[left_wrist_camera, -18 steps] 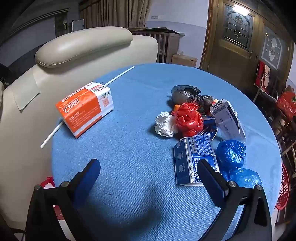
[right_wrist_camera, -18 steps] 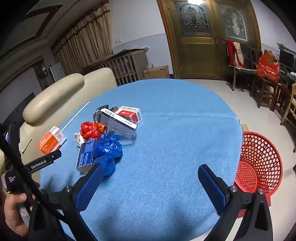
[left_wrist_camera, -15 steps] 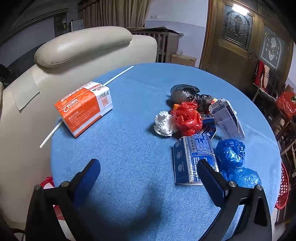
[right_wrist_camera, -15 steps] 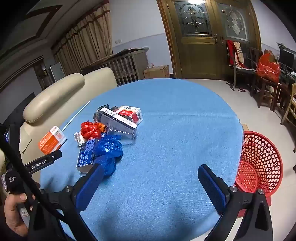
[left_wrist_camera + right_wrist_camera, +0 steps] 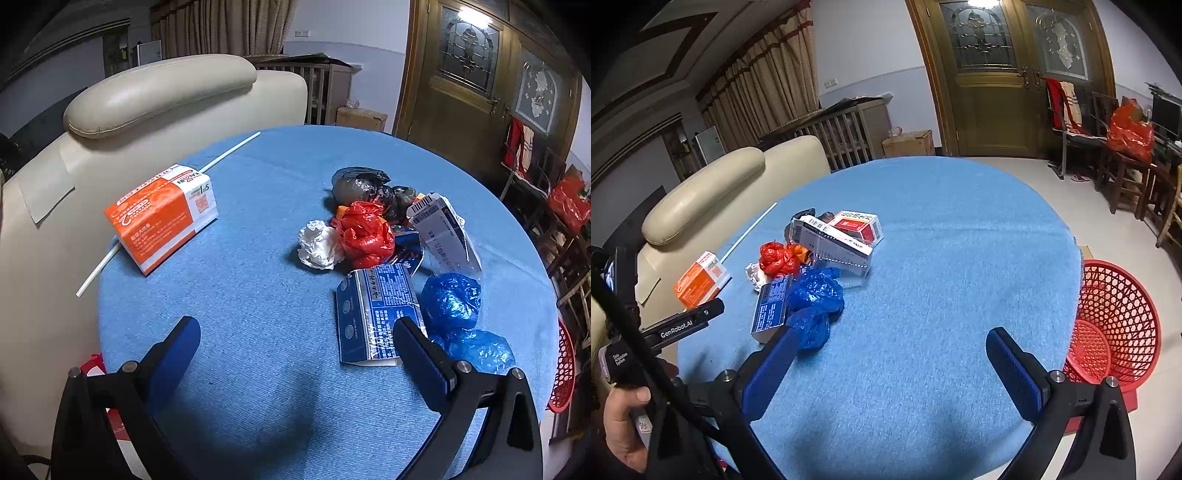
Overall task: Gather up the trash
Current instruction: 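Move both tools toward the trash pile on the blue table, then grasp the blue plastic bag with the right tool while the left tool grasps the blue printed carton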
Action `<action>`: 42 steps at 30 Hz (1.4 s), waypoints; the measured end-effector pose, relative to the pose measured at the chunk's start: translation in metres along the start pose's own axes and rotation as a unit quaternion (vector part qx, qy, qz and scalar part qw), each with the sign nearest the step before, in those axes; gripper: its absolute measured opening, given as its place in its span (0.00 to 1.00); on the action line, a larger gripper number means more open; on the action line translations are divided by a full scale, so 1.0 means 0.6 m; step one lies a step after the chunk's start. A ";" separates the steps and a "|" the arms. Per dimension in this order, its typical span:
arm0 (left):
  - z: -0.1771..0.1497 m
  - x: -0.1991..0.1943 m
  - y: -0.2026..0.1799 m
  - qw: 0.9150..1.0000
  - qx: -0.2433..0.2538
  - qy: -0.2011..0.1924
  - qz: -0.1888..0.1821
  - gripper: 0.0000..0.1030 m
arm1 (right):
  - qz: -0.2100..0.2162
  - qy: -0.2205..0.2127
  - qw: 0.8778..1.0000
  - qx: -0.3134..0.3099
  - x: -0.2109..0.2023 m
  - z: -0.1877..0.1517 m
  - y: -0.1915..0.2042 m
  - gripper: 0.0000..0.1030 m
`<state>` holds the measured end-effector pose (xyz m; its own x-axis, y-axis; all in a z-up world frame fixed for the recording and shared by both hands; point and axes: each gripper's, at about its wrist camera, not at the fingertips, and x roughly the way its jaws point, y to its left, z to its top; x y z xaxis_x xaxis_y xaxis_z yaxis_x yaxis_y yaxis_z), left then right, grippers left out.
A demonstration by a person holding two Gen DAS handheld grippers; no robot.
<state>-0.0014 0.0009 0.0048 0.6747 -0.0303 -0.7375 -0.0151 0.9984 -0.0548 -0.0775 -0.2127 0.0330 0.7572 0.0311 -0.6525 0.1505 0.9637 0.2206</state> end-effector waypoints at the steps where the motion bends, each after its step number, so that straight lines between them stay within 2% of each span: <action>1: -0.002 -0.002 -0.001 1.000 -0.003 -0.004 -0.004 1.00 | 0.001 0.000 1.000 0.000 -0.001 0.000 0.000 1.00; 6: -0.006 -0.006 -0.005 0.999 -0.008 -0.029 -0.015 1.00 | 0.001 0.001 1.000 0.002 -0.002 -0.003 -0.002 1.00; 8: -0.004 -0.006 -0.006 1.000 -0.007 -0.018 -0.013 1.00 | 0.001 0.000 1.000 0.002 -0.004 -0.004 -0.003 1.00; 34: -0.008 -0.014 -0.013 1.000 -0.006 -0.018 -0.016 1.00 | 0.005 0.002 1.000 0.002 -0.003 -0.005 0.002 1.00; 36: -0.011 -0.014 -0.007 1.000 -0.010 -0.018 -0.015 1.00 | 0.011 0.010 1.000 0.003 0.005 -0.004 0.003 1.00; 42: -0.029 0.000 0.029 1.000 -0.028 -0.003 -0.001 1.00 | 0.067 0.049 0.996 0.030 0.049 0.004 0.007 1.00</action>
<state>-0.0147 0.0176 -0.0078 0.6785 -0.0310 -0.7340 -0.0557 0.9941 -0.0935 -0.0528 -0.2082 0.0165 0.7081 0.1861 -0.6812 0.0924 0.9320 0.3506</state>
